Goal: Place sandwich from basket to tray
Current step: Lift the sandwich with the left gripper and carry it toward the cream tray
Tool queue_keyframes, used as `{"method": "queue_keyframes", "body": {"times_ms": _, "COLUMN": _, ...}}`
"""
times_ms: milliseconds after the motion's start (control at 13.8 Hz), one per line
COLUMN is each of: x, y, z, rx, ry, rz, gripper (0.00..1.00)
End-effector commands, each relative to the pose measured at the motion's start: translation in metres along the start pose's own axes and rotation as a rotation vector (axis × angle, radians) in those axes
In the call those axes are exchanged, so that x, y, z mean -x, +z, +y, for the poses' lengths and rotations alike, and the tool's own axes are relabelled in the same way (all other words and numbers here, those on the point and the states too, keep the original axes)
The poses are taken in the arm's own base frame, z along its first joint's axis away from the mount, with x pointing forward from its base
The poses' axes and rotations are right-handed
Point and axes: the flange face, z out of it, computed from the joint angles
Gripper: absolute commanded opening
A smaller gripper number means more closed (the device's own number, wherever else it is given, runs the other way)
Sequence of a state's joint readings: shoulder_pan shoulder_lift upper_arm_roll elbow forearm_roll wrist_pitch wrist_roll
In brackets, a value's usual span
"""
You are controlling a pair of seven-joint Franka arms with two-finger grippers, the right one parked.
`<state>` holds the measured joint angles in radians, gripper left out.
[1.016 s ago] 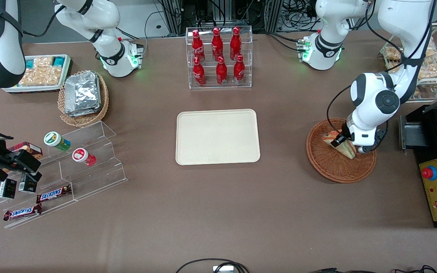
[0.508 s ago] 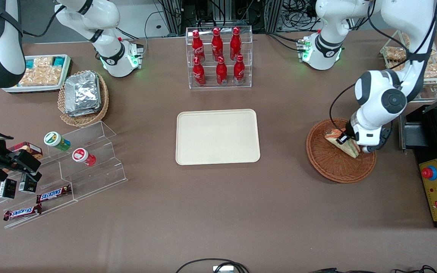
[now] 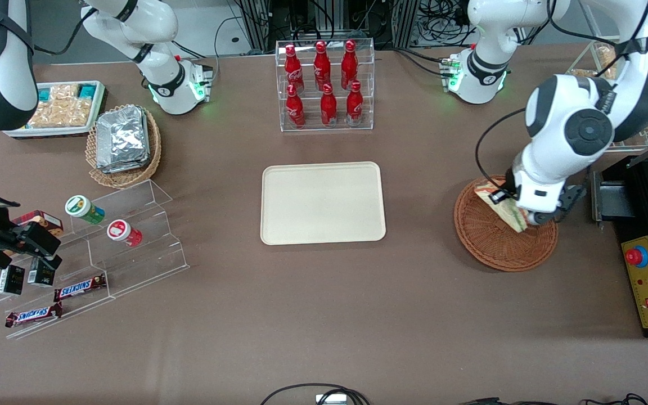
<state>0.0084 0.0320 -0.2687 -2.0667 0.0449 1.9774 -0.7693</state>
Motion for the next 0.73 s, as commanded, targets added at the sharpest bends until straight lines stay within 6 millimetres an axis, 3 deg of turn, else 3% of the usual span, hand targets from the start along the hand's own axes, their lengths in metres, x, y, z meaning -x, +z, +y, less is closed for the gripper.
{"method": "queue_keyframes", "body": {"times_ms": 0, "x": 0.032, "y": -0.01, "z": 0.04, "rx": -0.011, "ry": 0.148, "rz": 0.018, "gripper": 0.02}}
{"method": "queue_keyframes", "body": {"times_ms": 73, "x": 0.052, "y": -0.01, "z": 0.058, "rx": -0.035, "ry": 0.214, "rz": 0.048, "gripper": 0.06}}
{"method": "queue_keyframes", "body": {"times_ms": 290, "x": 0.085, "y": -0.002, "z": 0.086, "rx": -0.073, "ry": 0.323, "rz": 0.078, "gripper": 0.06}}
{"method": "queue_keyframes", "body": {"times_ms": 653, "x": 0.159, "y": 0.017, "z": 0.146, "rx": -0.042, "ry": 0.507, "rz": 0.094, "gripper": 0.11}}
